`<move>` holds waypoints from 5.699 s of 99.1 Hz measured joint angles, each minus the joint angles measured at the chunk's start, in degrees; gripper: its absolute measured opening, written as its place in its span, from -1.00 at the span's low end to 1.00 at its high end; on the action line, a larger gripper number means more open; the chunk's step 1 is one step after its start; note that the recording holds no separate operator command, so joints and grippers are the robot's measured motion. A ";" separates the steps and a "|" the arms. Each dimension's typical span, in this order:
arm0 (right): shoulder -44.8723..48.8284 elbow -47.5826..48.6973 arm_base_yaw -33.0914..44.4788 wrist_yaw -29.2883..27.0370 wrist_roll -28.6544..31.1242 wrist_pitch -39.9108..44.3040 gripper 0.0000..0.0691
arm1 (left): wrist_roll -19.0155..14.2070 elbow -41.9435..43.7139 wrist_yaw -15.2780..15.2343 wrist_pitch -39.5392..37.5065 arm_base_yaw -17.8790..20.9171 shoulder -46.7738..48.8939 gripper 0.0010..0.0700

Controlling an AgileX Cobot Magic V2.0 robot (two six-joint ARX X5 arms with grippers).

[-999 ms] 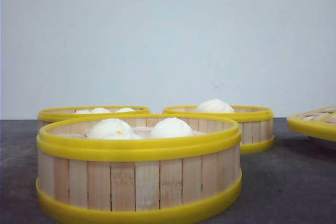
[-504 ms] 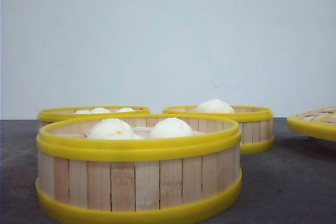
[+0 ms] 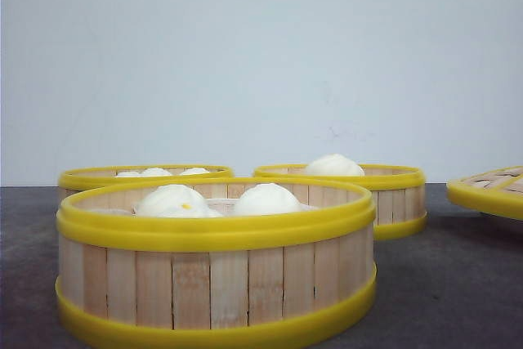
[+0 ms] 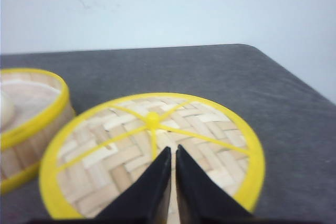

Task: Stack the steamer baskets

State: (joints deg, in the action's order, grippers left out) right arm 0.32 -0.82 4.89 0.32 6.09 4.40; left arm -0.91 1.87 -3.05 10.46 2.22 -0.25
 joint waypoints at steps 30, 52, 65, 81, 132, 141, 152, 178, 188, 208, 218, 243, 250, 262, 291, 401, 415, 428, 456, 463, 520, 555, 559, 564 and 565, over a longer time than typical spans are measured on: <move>0.00 0.00 -0.02 1.62 16.09 -0.37 -0.97 | -12.28 0.00 0.07 -0.55 0.00 0.00 -0.94; 0.00 0.00 -0.02 1.66 21.94 -0.96 -0.97 | -17.64 0.00 0.46 -6.38 0.00 0.00 -0.95; 0.42 -0.52 -0.02 2.56 26.45 -0.83 -0.97 | -20.22 0.42 0.87 -7.39 0.00 -0.17 -0.96; 6.10 -8.20 0.00 2.56 27.82 1.05 -0.98 | -21.24 8.13 1.07 -6.86 0.00 -4.42 -0.96; 34.97 -52.65 -3.52 2.64 3.23 19.19 -0.95 | -13.16 47.36 5.86 9.64 -0.17 -33.57 -0.86; 35.39 -53.42 -4.59 2.67 1.73 19.82 -0.54 | -11.69 48.11 6.91 9.79 -0.52 -33.92 -0.45; 35.87 -53.42 -5.25 2.73 1.57 20.83 0.12 | -10.67 48.11 7.65 10.43 -1.01 -33.92 -0.02; 37.73 -53.40 -6.14 4.15 1.64 21.07 0.33 | -10.43 48.11 10.21 10.43 -4.31 -39.65 0.09; 38.73 -53.40 -6.91 4.72 1.81 21.05 0.33 | -10.43 48.11 10.34 9.90 -6.14 -44.98 0.09; 41.55 -53.40 -8.35 5.97 1.86 21.57 0.33 | -10.25 49.66 10.34 9.60 -8.33 -59.30 0.09; 42.23 -53.40 -9.07 5.95 1.86 21.75 0.33 | -9.75 53.57 9.94 9.70 -8.50 -67.49 0.09; 44.00 -53.40 -9.77 5.95 1.86 21.81 0.33 | -8.68 65.18 5.75 15.37 -8.50 -86.53 0.09; 44.33 -53.40 -9.77 5.92 1.86 21.84 0.33 | -8.04 68.72 4.52 17.70 -8.48 -91.27 0.09; 44.65 -53.40 -9.77 5.88 1.84 21.90 0.33 | -7.08 73.96 4.26 20.13 -8.48 -97.83 0.09; 45.38 -53.40 -9.77 5.73 1.81 21.90 0.33 | -6.32 76.28 4.26 20.06 -8.48 -103.51 -0.22; 46.60 -53.40 -9.77 5.75 1.81 21.92 0.33 | -6.62 76.43 2.99 20.26 -8.35 -106.57 -0.94; 46.60 -53.40 -9.77 5.73 1.81 21.92 0.33 | -6.62 78.60 3.04 22.51 -7.63 -106.73 -0.95; 46.60 -53.40 -9.77 5.73 1.81 21.92 0.33 | -6.21 82.03 3.89 25.44 -6.43 -106.57 -0.95; 46.60 -53.40 -9.77 5.73 1.79 21.92 0.33 | -6.34 83.41 9.70 28.26 -4.70 -95.62 -0.95; 46.60 -53.40 -9.77 5.73 1.79 21.90 0.33 | -6.36 84.13 12.02 30.23 -4.81 -91.76 -0.95; 46.60 -53.40 -9.77 5.73 1.81 21.92 0.33 | -4.59 84.43 13.90 42.97 -19.37 -78.18 -0.95; 46.60 -53.40 -9.77 5.73 1.79 21.97 0.33 | -4.33 80.74 10.38 43.47 -27.04 -78.07 -0.95; 46.60 -53.40 -9.77 5.73 1.79 21.97 0.33 | -4.33 79.58 10.05 43.17 -27.74 -78.07 -0.95; 46.60 -53.40 -9.77 5.73 1.79 21.97 0.33 | -4.35 78.25 9.68 42.80 -28.46 -78.07 -0.95; 46.60 -53.40 -9.77 5.73 1.79 21.97 0.33 | -4.35 77.96 9.64 42.66 -28.59 -78.07 -0.95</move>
State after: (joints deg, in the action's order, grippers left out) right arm 46.92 -54.22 -4.89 6.04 7.88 26.37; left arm -5.26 79.83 6.59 53.12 -26.37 -78.32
